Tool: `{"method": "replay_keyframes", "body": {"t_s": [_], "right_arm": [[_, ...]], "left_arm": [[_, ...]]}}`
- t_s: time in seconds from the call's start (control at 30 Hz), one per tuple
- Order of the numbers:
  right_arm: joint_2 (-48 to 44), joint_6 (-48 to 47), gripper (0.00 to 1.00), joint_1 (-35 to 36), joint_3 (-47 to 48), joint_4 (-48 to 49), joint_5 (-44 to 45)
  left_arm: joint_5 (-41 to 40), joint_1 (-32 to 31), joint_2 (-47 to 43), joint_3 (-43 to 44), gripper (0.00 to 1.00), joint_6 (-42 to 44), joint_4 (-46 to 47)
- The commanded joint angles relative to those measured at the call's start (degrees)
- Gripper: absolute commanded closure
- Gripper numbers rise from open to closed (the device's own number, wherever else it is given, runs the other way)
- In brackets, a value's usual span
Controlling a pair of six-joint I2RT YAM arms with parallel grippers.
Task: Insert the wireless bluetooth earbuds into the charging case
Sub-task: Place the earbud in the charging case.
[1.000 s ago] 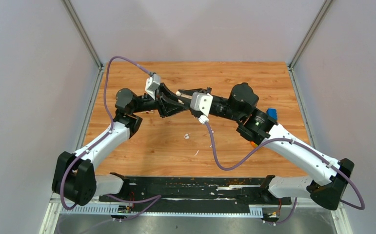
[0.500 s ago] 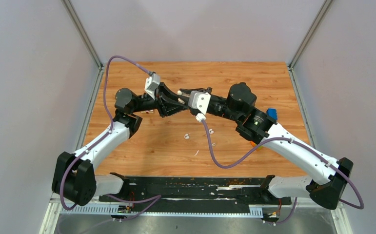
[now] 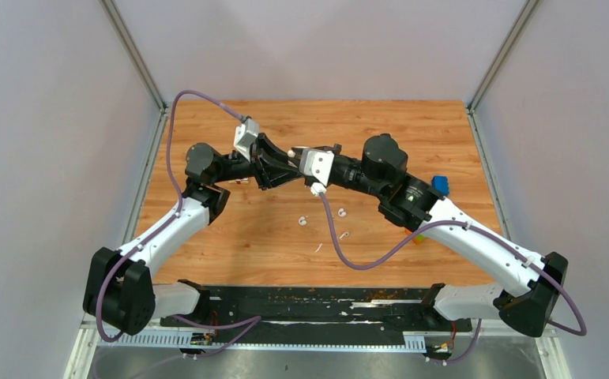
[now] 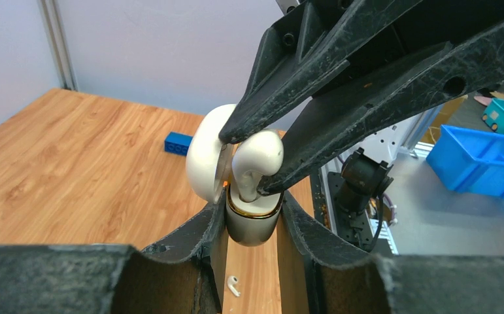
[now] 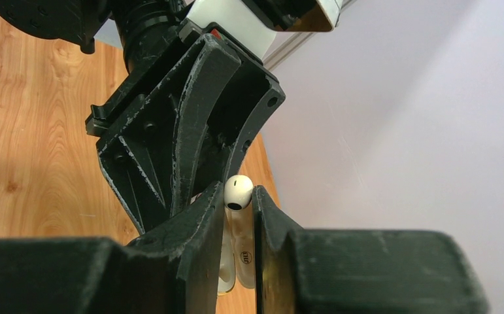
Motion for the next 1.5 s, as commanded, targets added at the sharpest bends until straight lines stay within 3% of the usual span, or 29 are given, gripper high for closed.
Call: {"method": "replay_keyframes", "body": {"t_s": [0.0,0.27,0.37,0.5,0.97,1.2,1.47], "right_arm": [[0.94,0.09,1.0,0.3,1.47,-0.58,2.39],[1.78,1.99,1.0,0.35,1.83,-1.02,3.09],[1.84,1.83,0.92,0.37,2.02,-1.89,3.73],[1.79,2.34,0.91,0.32,2.53,-3.04,5.77],[2.39,3.16,0.7,0.32,4.96,-8.33,4.7],[3.04,2.87,0.66,0.3,6.71,-11.05,3.49],[3.82,1.68,0.48,0.33,11.67,-19.62,-2.27]], "left_arm": [[-0.81,-0.2,-1.8,1.56,1.0,-0.31,2.36],[-1.1,-0.18,-1.81,1.38,1.0,-0.38,2.82],[-1.45,-0.14,-1.84,1.38,1.0,-0.36,2.92],[-1.8,0.06,-1.69,1.38,1.0,-0.13,2.76],[-2.09,0.3,-1.49,1.37,1.0,-0.2,2.39],[-2.11,0.34,-1.81,0.97,1.0,0.44,1.93],[-2.54,0.33,-1.89,0.25,1.0,0.98,1.75]]}}
